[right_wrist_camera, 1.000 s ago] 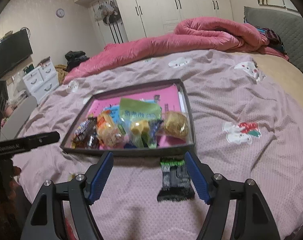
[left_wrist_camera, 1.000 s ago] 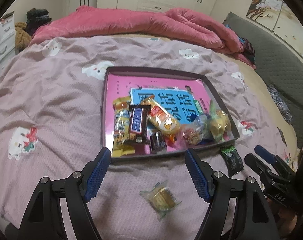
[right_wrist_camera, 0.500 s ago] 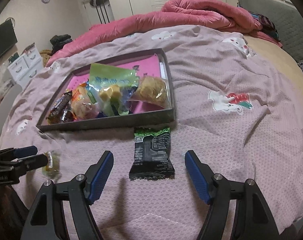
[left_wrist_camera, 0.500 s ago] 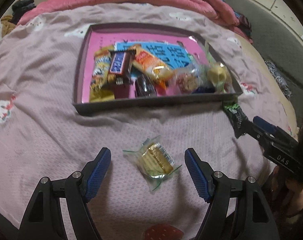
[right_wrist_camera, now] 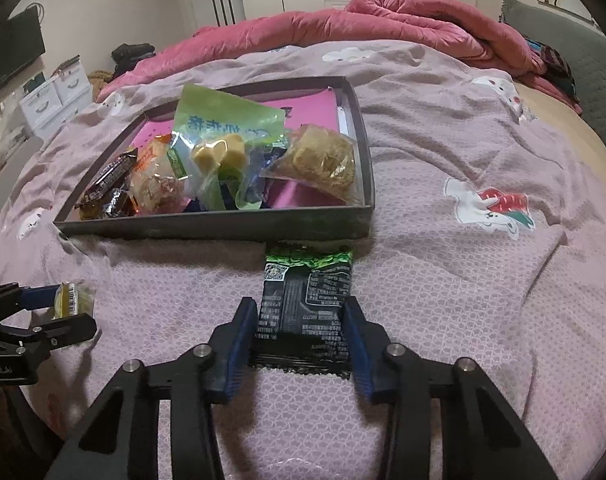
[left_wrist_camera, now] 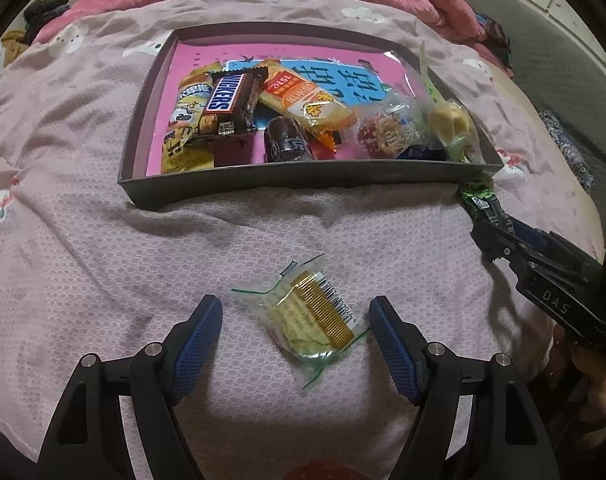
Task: Organize snacks
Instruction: 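Grasp the clear biscuit packet with left tool while right tool grasps the black-green packet, then carry the biscuit packet and black-green packet over the tray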
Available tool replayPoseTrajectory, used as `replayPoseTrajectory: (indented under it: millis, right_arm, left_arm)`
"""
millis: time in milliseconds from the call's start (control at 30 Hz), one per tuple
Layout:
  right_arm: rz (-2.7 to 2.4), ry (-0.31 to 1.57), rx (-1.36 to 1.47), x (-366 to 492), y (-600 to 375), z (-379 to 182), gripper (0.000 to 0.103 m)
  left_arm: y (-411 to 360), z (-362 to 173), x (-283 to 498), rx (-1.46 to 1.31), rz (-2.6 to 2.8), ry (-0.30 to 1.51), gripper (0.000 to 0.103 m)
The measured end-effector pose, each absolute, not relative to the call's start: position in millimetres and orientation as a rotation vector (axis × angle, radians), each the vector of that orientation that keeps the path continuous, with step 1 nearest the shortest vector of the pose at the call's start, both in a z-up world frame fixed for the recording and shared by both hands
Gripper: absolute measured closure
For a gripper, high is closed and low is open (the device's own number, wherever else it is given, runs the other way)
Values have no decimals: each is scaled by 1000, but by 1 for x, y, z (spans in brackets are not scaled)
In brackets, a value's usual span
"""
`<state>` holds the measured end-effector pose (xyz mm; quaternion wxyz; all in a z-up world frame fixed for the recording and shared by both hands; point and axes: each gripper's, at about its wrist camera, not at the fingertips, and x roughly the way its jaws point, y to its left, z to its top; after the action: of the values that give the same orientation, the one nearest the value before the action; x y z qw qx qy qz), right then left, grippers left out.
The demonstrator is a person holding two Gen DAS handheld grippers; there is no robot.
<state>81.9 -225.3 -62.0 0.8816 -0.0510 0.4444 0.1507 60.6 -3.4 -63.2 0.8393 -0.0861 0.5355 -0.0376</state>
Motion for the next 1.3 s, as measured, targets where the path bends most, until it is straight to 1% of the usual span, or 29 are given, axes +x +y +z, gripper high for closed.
replayPoseTrajectory:
  millis: [67,133,300,533,700,900,1300]
  right_arm:
    - [326,920,-105,80,-225,-60,63]
    - [353,914,-97,76,-223,-56,64]
    - [436,901,-60,64,-216,-45,64]
    - [540,837,-30,49,-205,-25,64]
    - [544,771,-13,46,-205,-11,64]
    - [523,745,18,52,-214,-5,64]
    - [450,694,44,71,-228,7,64]
  left_arm:
    - [-4,-63,62,-178,-81,1127,30]
    - [-6,-63,62,-165,-83,1125,53]
    - [-6,-61,61,-178,-105,1119,64]
    - [3,-53,60,-228,-119,1104,65]
    - [8,-32,56,-250,-119,1049,65]
    - [17,-11,61,-267,-102,993,65]
    - [25,15,90,-281,-65,909,65]
